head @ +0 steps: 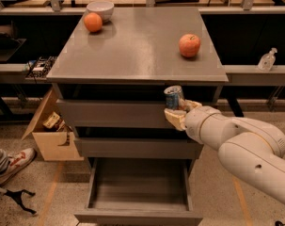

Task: Pick redbull can from bottom drawer and place on counter

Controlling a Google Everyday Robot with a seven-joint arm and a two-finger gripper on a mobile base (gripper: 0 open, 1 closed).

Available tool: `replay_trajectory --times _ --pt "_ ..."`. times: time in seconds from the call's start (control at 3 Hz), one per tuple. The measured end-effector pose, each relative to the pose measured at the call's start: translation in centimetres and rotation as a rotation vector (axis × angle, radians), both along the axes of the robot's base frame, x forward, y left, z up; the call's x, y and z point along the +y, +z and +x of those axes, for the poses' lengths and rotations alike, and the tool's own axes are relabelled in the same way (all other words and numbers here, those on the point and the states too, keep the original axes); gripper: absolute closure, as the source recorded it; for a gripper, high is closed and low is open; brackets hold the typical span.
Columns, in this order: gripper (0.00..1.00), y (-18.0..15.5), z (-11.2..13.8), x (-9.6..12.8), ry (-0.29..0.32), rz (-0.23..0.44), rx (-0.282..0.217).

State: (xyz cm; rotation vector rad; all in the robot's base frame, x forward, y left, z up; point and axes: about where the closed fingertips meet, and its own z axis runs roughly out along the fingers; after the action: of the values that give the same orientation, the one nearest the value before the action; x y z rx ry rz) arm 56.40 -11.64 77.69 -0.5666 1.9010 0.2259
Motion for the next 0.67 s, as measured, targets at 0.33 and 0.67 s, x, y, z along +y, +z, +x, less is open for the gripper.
replay_trajectory --times 0.33,0.67 --pt "1.0 3.5 1.5 1.4 0.064 -0.126 -0.096" --pt "1.0 6.2 3.0 3.5 0.136 -0.24 -0.153"
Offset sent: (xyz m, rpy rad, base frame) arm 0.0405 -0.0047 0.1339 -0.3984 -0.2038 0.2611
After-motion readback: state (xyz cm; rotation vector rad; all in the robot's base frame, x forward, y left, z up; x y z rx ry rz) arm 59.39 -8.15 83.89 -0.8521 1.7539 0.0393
